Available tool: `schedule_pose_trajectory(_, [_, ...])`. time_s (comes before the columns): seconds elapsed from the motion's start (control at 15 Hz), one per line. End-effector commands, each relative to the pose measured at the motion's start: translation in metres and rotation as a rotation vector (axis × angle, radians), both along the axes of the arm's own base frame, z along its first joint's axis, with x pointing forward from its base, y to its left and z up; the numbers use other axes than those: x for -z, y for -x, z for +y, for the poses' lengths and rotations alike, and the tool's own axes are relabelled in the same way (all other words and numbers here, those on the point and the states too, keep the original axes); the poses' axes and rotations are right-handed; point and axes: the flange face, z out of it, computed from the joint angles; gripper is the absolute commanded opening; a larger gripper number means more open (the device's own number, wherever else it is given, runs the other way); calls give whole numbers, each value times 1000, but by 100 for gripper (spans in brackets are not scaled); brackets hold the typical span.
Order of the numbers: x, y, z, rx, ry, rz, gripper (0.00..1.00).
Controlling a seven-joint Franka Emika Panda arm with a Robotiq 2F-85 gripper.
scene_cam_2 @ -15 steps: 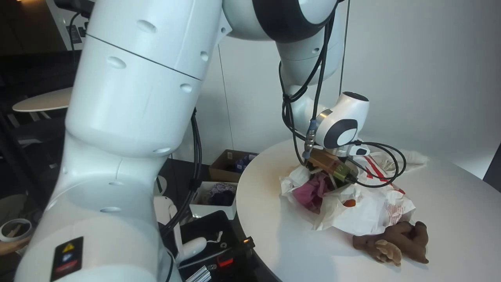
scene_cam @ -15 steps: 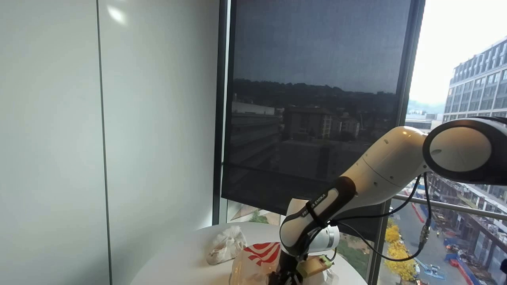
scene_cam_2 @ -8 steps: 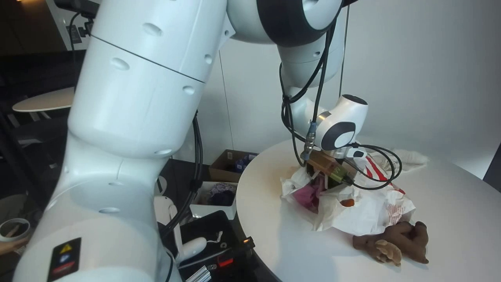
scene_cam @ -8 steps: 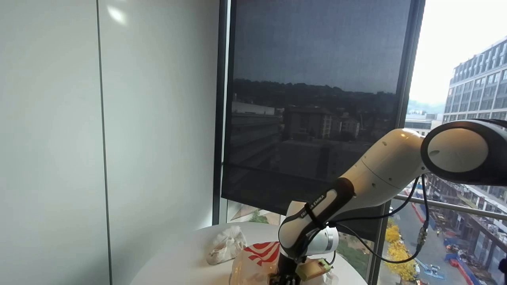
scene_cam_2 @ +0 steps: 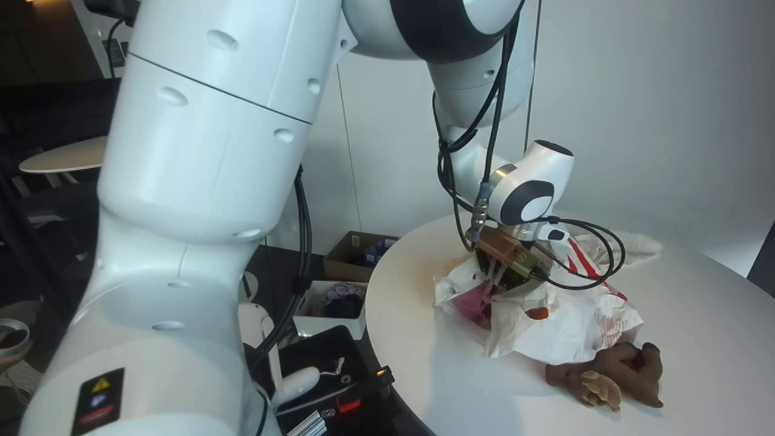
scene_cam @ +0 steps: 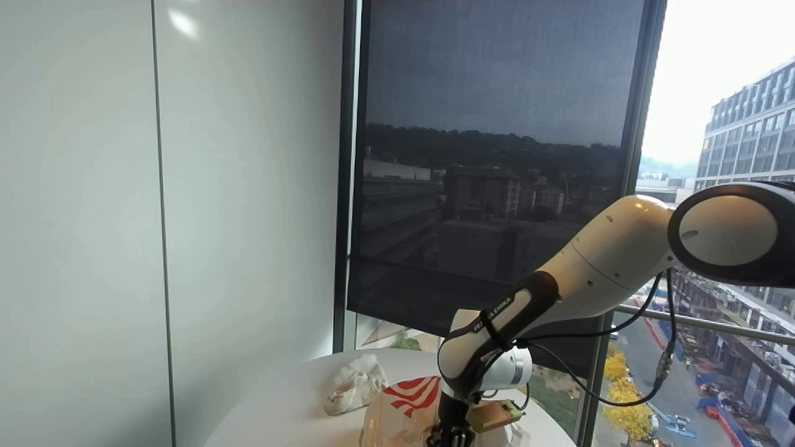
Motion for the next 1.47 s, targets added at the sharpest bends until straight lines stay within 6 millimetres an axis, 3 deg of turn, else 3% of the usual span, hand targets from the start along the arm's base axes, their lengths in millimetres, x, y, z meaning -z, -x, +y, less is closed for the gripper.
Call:
schedule_pose_trajectory(0.0, [-45, 7, -4, 24, 20, 69, 2])
schedule_pose_trajectory(0.33, [-102, 24, -15, 60, 23, 274, 2])
schedule_pose_trajectory(0.73, [-184, 41, -23, 46, 2, 219, 2])
schedule_pose_trajectory(1.13, [-273, 67, 21, -66, -49, -28, 2])
schedule_pose_trajectory(1.4, [-307, 87, 68, -177, -80, -178, 2])
